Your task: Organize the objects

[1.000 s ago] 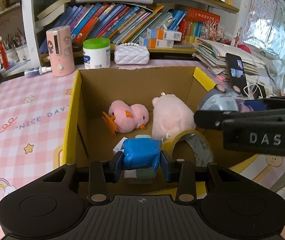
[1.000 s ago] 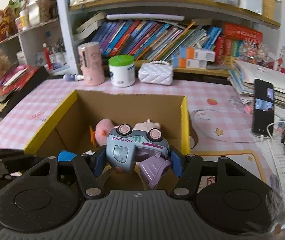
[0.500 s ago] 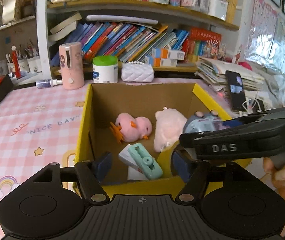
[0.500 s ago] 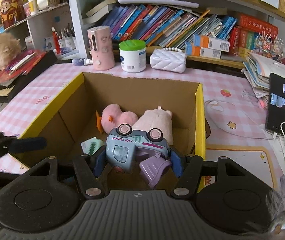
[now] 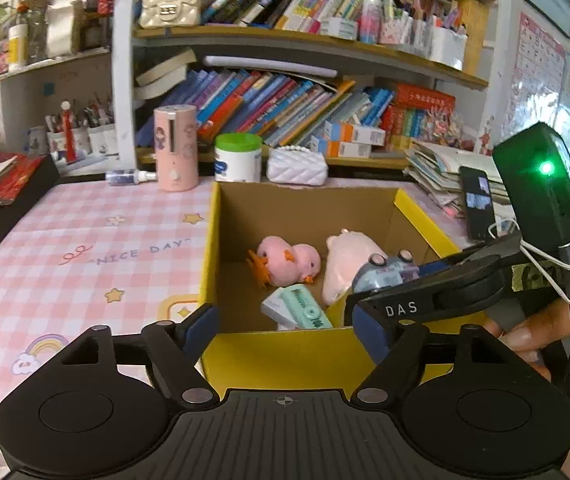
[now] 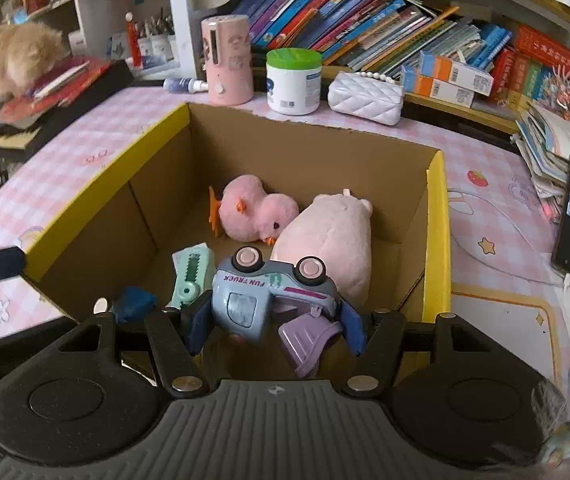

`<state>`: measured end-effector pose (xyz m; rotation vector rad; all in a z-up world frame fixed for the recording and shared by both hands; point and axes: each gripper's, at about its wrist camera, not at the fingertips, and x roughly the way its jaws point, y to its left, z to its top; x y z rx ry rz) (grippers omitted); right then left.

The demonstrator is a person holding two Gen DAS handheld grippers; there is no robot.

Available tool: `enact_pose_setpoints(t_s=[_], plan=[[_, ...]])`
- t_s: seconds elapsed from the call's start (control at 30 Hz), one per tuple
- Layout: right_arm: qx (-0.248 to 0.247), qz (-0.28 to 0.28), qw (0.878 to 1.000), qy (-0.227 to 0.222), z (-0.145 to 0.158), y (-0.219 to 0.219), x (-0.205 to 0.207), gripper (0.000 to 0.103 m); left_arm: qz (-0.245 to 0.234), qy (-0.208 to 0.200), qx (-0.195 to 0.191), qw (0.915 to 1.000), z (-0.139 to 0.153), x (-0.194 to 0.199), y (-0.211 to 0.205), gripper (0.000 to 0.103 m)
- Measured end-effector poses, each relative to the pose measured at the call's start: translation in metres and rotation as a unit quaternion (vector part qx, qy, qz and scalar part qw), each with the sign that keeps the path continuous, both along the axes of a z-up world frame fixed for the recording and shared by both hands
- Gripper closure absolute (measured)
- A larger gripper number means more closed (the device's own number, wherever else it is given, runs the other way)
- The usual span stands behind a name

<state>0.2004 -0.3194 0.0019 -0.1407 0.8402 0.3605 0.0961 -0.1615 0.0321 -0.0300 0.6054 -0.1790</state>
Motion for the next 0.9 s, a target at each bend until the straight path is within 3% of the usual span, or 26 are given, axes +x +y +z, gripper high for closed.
enact_pose_setpoints(t_s=[0.27, 0.37, 0.57, 0.73, 0.9], plan=[[0.017, -0.005, 1.000, 0.001, -0.003, -0.001, -0.006, 0.042, 0.056, -0.002, -0.003, 0.9984, -0.001, -0.018, 0.018, 0.015], [0.026, -0.016, 1.000, -0.009, 0.001, -0.002, -0.011, 0.032, 0.074, -0.007, -0.010, 0.9972, 0.001, -0.023, 0.025, 0.013], [0.044, -0.043, 0.996, -0.062, 0.019, -0.001, -0.038, 0.030, 0.110, -0.007, -0.024, 0.9936, 0.003, -0.030, 0.041, 0.013], [0.061, -0.085, 0.987, -0.121, 0.039, -0.003, -0.069, 0.030, 0.125, -0.002, -0.011, 0.9921, 0.006, -0.036, 0.054, 0.013], [0.062, -0.134, 0.979, -0.141, 0.044, -0.002, -0.097, 0.030, 0.133, -0.015, -0.012, 0.9910, 0.011, -0.048, 0.069, 0.012]])
